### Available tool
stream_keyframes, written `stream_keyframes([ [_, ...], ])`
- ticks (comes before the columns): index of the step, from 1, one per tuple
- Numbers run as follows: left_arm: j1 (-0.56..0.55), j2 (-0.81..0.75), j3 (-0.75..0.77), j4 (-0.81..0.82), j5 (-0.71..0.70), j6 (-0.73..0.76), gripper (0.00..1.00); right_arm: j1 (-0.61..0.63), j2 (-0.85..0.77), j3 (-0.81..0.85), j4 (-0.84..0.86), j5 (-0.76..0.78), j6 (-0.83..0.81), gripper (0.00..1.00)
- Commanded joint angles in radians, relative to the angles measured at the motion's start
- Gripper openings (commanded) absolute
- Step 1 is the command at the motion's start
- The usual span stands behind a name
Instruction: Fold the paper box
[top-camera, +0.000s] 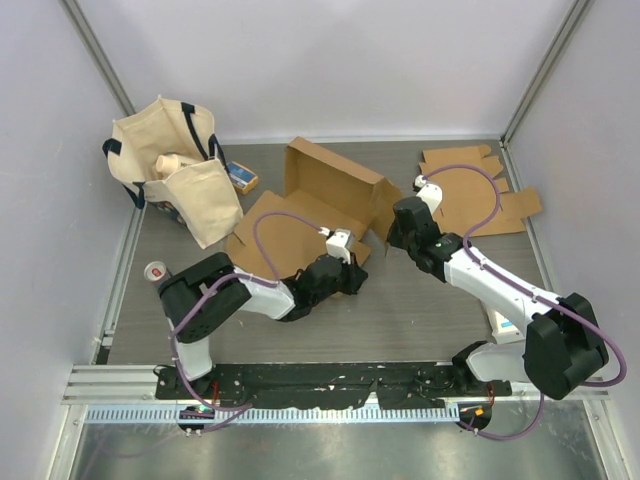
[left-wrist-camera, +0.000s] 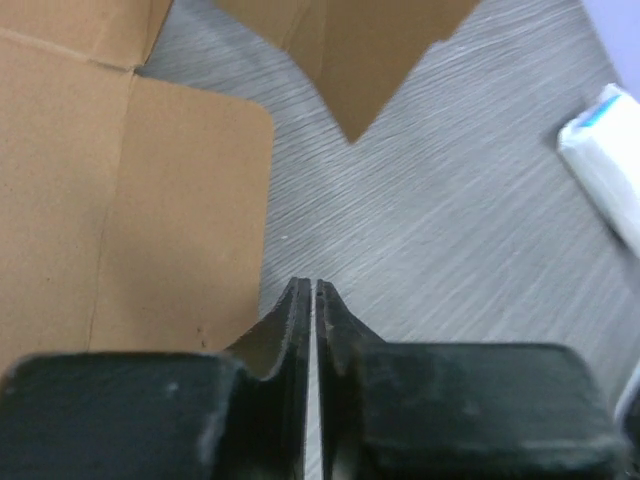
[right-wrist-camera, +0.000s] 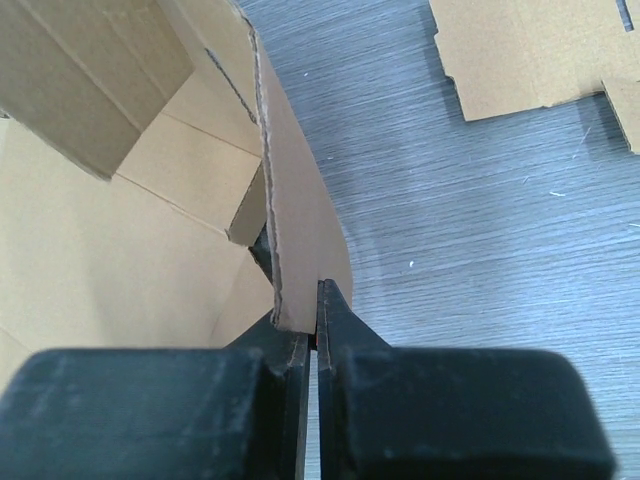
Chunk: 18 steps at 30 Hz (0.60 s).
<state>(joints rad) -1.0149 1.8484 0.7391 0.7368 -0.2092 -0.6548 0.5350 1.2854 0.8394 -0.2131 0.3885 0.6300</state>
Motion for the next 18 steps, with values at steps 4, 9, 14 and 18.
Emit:
stream_keyframes([
  [4,0.006,-0.267,-0.043,-0.002,0.081,0.023,0.35,0.005,-0.015,0.020,0.078,0.047,-0.072,0.03],
  [9,0.036,-0.290,-0.009,-0.182,-0.088,-0.017,0.27,0.006,-0.014,0.017,0.078,0.044,-0.089,0.03],
  [14,0.076,-0.172,0.043,-0.231,-0.122,-0.123,0.10,0.005,-0.008,0.020,0.083,0.029,-0.082,0.02],
  [18,0.079,-0.086,0.080,-0.247,-0.141,-0.199,0.03,0.005,-0.008,0.030,0.078,0.016,-0.070,0.02],
])
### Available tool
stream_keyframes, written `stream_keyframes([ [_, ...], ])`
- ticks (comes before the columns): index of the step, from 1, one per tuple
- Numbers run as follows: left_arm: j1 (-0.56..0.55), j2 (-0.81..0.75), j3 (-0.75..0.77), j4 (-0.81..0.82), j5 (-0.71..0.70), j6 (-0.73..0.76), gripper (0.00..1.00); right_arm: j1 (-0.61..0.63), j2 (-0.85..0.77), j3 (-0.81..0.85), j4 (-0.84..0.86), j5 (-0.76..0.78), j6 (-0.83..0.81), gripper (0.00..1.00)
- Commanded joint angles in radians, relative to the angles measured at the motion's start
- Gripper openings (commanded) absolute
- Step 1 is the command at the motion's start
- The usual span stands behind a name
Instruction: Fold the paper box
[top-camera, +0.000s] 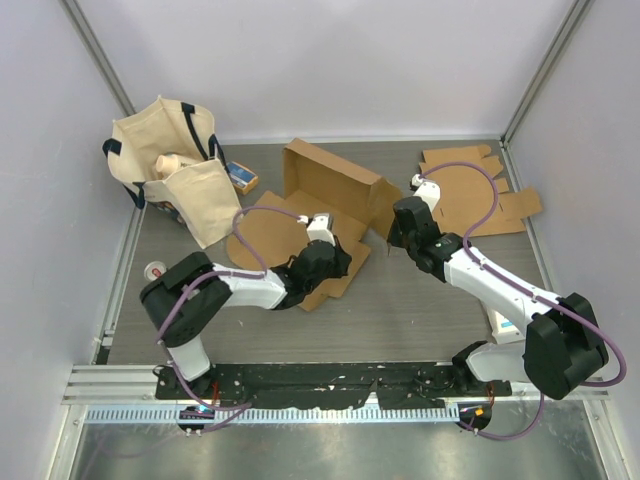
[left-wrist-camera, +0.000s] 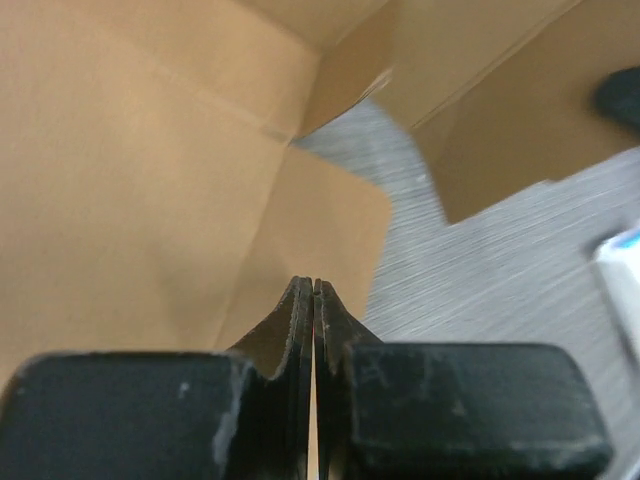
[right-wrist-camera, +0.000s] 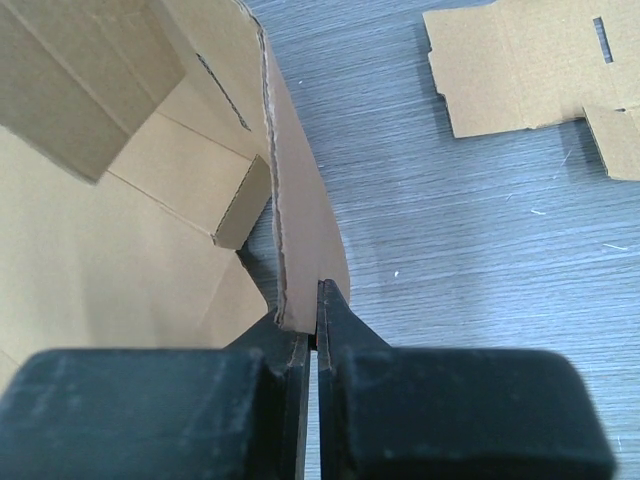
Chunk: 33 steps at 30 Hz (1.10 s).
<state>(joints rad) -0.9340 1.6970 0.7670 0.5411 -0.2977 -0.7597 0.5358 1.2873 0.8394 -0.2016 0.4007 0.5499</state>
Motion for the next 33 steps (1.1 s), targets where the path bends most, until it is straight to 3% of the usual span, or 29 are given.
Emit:
stream_keyframes([
  [1,-0.003,0.082,0.058,-0.059,-0.054,-0.113,0.02,0.004,-0.009,0.032,0.065,0.000,0.015,0.02],
  [11,-0.002,0.204,0.086,-0.073,0.008,-0.240,0.00,0.004,0.015,0.108,-0.054,-0.160,0.200,0.02],
  [19,-0.002,0.250,0.098,-0.014,0.081,-0.273,0.00,0.024,0.058,0.056,0.053,-0.157,0.331,0.09],
  [24,0.001,0.248,0.075,0.020,0.085,-0.277,0.00,0.033,0.112,0.021,0.230,-0.241,0.218,0.21],
  [28,0.011,0.248,0.048,0.049,0.092,-0.290,0.00,0.030,0.153,0.035,0.277,-0.321,0.090,0.46],
  [33,0.029,0.265,0.028,0.083,0.115,-0.313,0.00,0.009,0.149,0.044,0.252,-0.396,-0.018,0.53],
])
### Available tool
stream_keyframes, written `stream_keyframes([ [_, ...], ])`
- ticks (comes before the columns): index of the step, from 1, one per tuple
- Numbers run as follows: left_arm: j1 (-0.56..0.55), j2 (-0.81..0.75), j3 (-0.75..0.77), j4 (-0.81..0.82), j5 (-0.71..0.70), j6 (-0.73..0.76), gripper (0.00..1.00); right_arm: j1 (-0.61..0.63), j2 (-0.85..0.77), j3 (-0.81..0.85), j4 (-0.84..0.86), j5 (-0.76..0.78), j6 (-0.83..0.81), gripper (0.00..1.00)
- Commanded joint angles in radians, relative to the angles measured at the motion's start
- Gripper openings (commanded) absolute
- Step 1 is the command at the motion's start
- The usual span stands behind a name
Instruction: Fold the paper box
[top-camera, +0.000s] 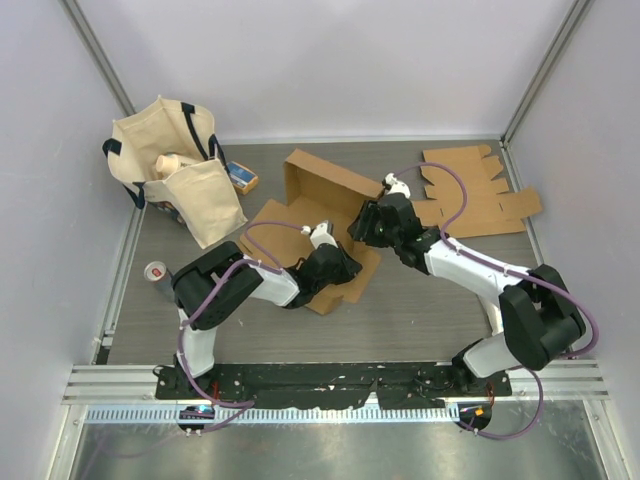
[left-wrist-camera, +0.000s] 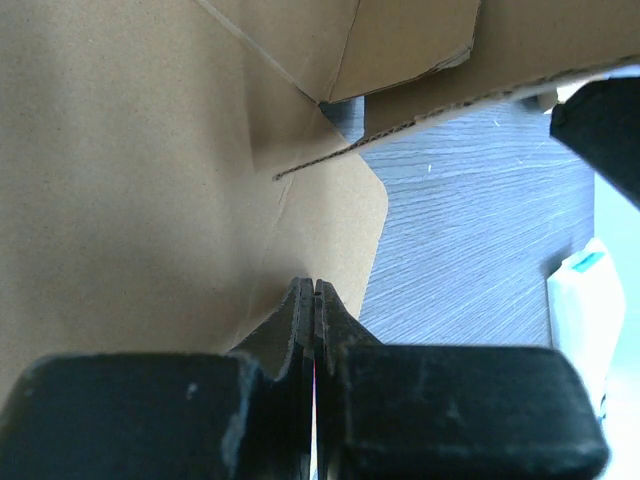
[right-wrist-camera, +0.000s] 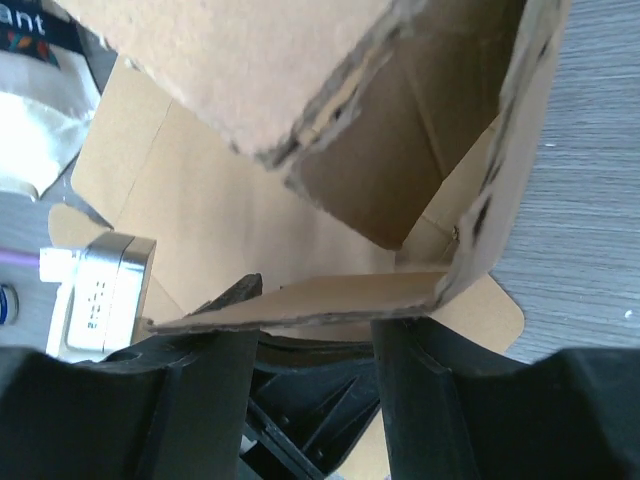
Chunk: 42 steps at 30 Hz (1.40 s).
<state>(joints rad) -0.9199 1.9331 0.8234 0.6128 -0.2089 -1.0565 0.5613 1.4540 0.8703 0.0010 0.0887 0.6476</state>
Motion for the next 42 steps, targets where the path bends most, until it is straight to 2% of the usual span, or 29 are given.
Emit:
stream_keyframes([
  [1,0.016,0.029,-0.032,0.016,0.028,-0.016,0.00,-0.023,-0.047,0.003,0.050,-0.134,-0.135,0.55],
  [4,0.026,0.027,-0.043,0.025,0.032,-0.016,0.00,-0.032,-0.128,-0.027,0.025,-0.208,-0.201,0.56],
  [9,0.032,0.033,-0.044,0.031,0.046,-0.016,0.00,-0.032,-0.305,-0.025,-0.096,-0.235,-0.230,0.59],
  [11,0.033,0.043,-0.040,0.033,0.051,-0.014,0.00,-0.035,-0.375,-0.002,-0.186,-0.113,-0.229,0.65],
  [12,0.033,0.046,-0.037,0.034,0.057,-0.014,0.00,-0.038,-0.389,0.010,-0.221,-0.093,-0.230,0.65],
  [16,0.035,0.059,-0.024,0.034,0.066,-0.014,0.00,-0.087,-0.415,0.036,-0.360,0.167,-0.204,0.66],
  [18,0.038,0.063,-0.021,0.036,0.069,-0.013,0.00,-0.225,-0.391,0.015,-0.378,0.204,-0.154,0.68],
  [20,0.036,0.066,-0.020,0.036,0.072,-0.013,0.00,-0.328,-0.360,-0.036,-0.329,0.158,-0.152,0.64],
  [21,0.038,0.066,-0.017,0.035,0.074,-0.013,0.00,-0.372,-0.336,-0.046,-0.300,0.126,-0.201,0.61],
  [22,0.038,0.067,-0.017,0.036,0.080,-0.013,0.00,-0.373,-0.296,-0.050,-0.258,0.087,-0.233,0.59],
  [26,0.041,0.063,-0.013,0.031,0.088,-0.007,0.00,-0.371,-0.231,-0.118,-0.141,-0.023,-0.310,0.58],
  [31,0.041,0.061,-0.018,0.036,0.094,-0.003,0.00,-0.350,-0.222,-0.276,0.248,-0.229,-0.405,0.60],
  [33,0.042,0.060,-0.023,0.042,0.095,-0.003,0.00,-0.324,-0.212,-0.320,0.373,-0.253,-0.422,0.61],
  [42,0.042,0.050,-0.027,0.047,0.100,0.001,0.00,-0.222,-0.095,-0.286,0.571,-0.299,-0.514,0.62],
])
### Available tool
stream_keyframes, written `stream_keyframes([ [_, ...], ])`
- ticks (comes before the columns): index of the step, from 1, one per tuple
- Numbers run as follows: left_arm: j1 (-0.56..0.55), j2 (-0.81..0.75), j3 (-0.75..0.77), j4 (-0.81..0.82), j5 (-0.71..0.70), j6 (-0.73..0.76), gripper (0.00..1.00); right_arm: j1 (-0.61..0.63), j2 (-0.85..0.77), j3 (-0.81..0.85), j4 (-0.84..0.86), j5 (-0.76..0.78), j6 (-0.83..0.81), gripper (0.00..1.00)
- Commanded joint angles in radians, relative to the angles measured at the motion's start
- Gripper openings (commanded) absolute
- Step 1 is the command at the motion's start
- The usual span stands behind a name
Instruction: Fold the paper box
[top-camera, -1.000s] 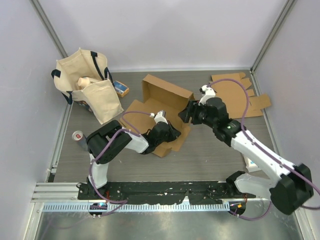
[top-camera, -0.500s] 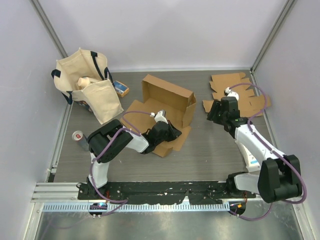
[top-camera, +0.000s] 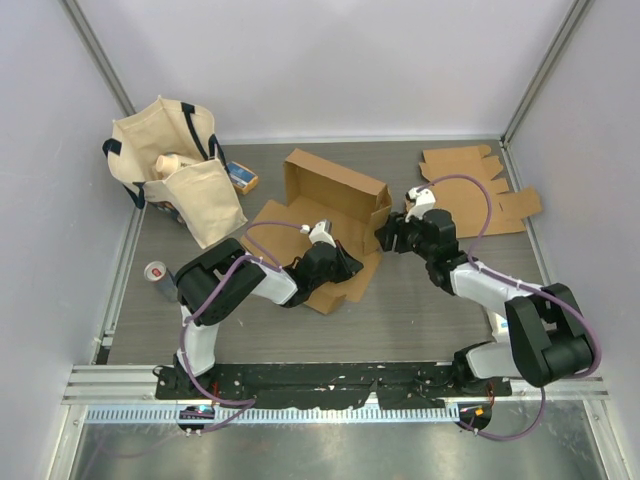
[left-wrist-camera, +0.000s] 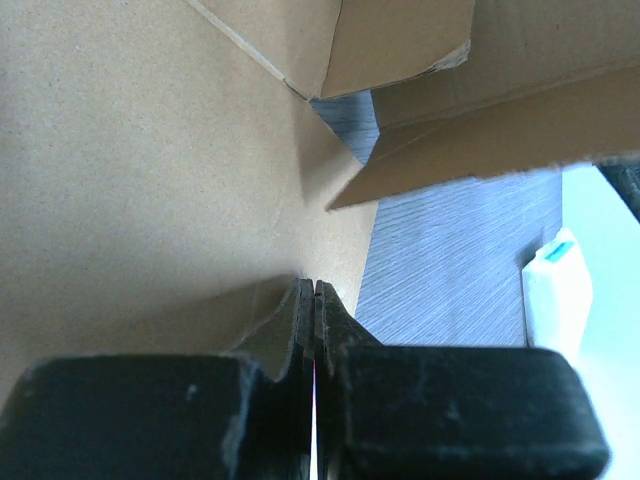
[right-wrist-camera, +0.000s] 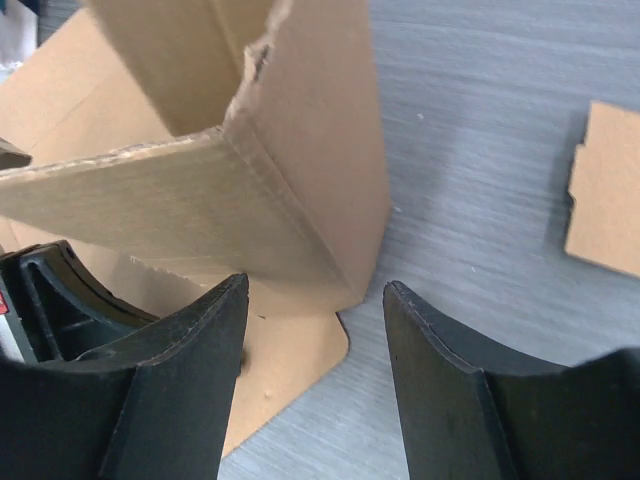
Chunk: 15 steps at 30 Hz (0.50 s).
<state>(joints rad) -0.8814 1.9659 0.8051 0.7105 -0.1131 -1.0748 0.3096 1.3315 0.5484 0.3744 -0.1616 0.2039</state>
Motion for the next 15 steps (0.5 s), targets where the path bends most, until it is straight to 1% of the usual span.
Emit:
stream_keyframes([
  [1,0.004,0.011,-0.009,-0.051,0.003,0.021,0.00,0.040,0.032,0.035,0.208,-0.038,-0.080,0.62],
  [4,0.004,0.011,-0.014,-0.048,0.000,0.021,0.00,0.072,0.054,0.019,0.294,-0.009,-0.096,0.61],
  [6,0.004,0.013,-0.015,-0.046,0.000,0.019,0.00,0.112,0.067,0.016,0.349,0.051,-0.130,0.61],
  [8,0.004,0.013,-0.017,-0.043,0.000,0.018,0.00,0.140,0.097,0.033,0.357,0.100,-0.156,0.61],
  [9,0.002,0.014,-0.017,-0.043,0.000,0.018,0.00,0.178,0.109,0.036,0.382,0.156,-0.165,0.61],
  [10,0.004,0.013,-0.015,-0.042,-0.002,0.018,0.00,0.187,0.133,0.048,0.392,0.234,-0.166,0.62],
  [12,0.004,0.013,-0.017,-0.043,-0.002,0.018,0.00,0.224,0.158,0.059,0.415,0.334,-0.162,0.62],
  [13,0.004,0.013,-0.017,-0.043,-0.002,0.018,0.00,0.235,0.169,0.070,0.417,0.431,-0.161,0.62],
  [15,0.002,0.008,-0.017,-0.045,-0.005,0.022,0.00,0.253,0.198,0.081,0.431,0.518,-0.156,0.62],
])
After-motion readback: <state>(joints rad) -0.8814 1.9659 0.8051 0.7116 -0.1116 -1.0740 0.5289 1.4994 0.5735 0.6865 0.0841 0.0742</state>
